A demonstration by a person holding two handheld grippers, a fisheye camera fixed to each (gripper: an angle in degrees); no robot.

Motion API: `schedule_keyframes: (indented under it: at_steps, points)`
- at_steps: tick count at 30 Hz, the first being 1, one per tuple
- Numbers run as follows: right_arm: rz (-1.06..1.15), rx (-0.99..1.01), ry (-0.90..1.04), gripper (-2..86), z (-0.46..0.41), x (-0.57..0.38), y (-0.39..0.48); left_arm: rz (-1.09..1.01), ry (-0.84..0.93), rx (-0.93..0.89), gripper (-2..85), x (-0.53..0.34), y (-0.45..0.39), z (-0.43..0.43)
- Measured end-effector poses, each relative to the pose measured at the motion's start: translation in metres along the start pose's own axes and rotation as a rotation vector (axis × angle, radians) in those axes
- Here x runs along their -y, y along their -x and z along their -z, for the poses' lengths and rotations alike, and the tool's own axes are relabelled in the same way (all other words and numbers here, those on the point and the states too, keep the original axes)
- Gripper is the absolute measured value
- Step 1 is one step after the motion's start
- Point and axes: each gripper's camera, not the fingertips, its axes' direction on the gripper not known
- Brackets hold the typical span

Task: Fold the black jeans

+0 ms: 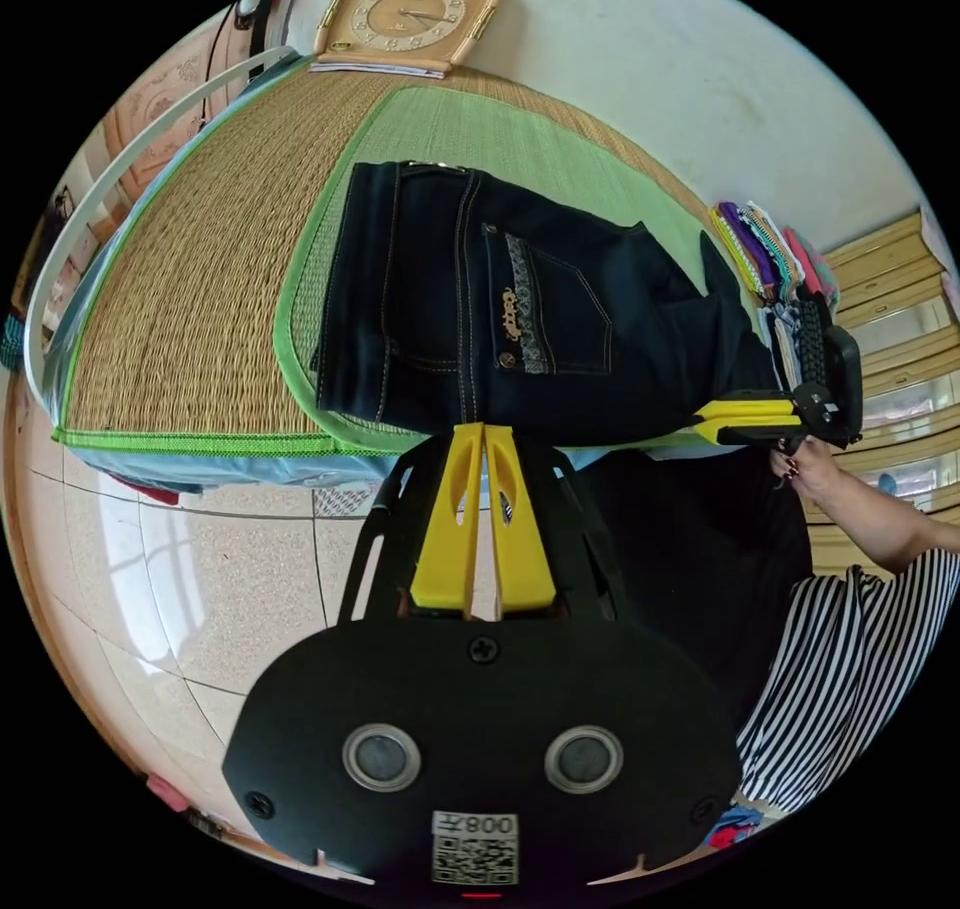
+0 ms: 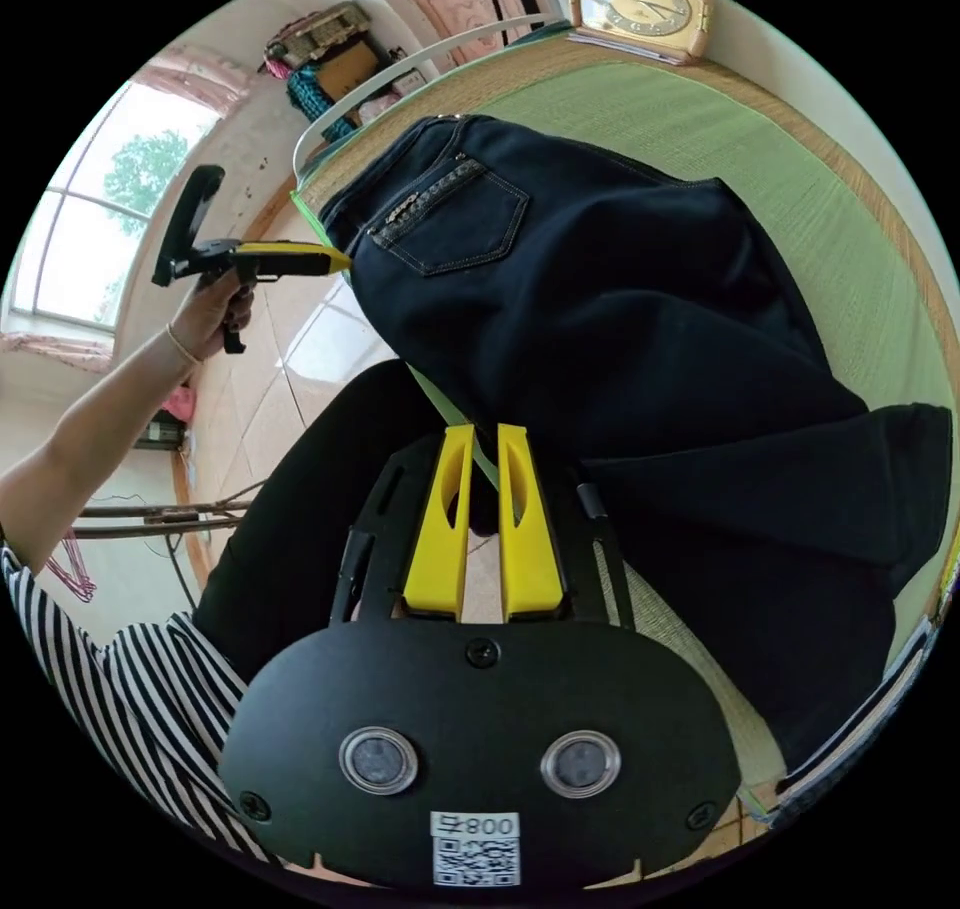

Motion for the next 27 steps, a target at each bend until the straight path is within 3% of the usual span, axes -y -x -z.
schedule_keyframes:
  at_steps: [6,10,16,27]
  points:
    - [-0.161,0.223,-0.121,1.3,0.050,-0.024,-0.035,-0.028,-0.096,0.060,0.3,0.007,-0.015,-0.002]
    - [-0.210,0.314,-0.144,1.0,0.087,-0.046,-0.056,-0.131,-0.200,-0.134,0.8,0.017,-0.042,-0.009]
    - [-0.357,0.182,-0.256,1.4,0.165,-0.076,-0.113,-0.344,-0.065,-0.338,3.3,0.061,-0.115,-0.071]
    - [-0.563,-0.044,-0.245,4.6,0.277,-0.042,-0.212,-0.420,0.093,-0.255,7.4,0.155,-0.193,-0.169]
